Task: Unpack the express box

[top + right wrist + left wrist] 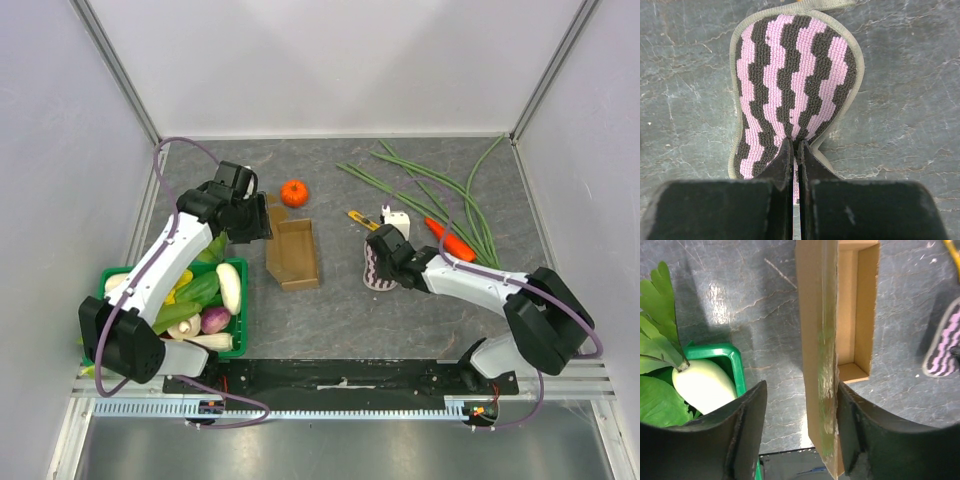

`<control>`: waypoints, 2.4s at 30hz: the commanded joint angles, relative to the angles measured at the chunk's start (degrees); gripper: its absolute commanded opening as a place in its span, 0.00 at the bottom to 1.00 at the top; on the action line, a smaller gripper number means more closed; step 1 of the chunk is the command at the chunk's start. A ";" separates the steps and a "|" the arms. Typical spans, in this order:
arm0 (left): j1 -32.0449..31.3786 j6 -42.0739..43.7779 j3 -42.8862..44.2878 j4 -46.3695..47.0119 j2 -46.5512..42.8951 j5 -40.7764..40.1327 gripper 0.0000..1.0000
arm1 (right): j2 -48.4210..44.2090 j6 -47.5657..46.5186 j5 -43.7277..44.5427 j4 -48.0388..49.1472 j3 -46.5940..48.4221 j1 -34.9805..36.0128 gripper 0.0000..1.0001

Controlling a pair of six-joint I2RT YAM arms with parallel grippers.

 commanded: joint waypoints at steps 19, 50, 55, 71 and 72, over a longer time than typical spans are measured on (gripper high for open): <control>-0.06 1.63 9.18 -2.64 -8.84 2.45 0.82 | -1.32 1.74 -0.86 -8.61 9.20 0.74 0.73; -0.06 -7.43 7.86 -8.35 -44.79 6.51 0.82 | -42.28 -6.24 29.91 -51.87 44.00 0.30 0.98; -0.06 -7.16 10.23 -9.58 -46.11 7.56 0.82 | -43.96 -7.84 25.61 -52.05 45.42 0.39 0.98; -0.06 -4.88 12.34 -13.62 -45.76 7.74 0.88 | -46.95 -3.62 23.05 -53.01 45.33 0.39 0.98; -0.06 -4.70 12.43 -13.80 -45.67 7.74 0.88 | -47.04 -3.53 22.88 -53.10 45.25 0.39 0.98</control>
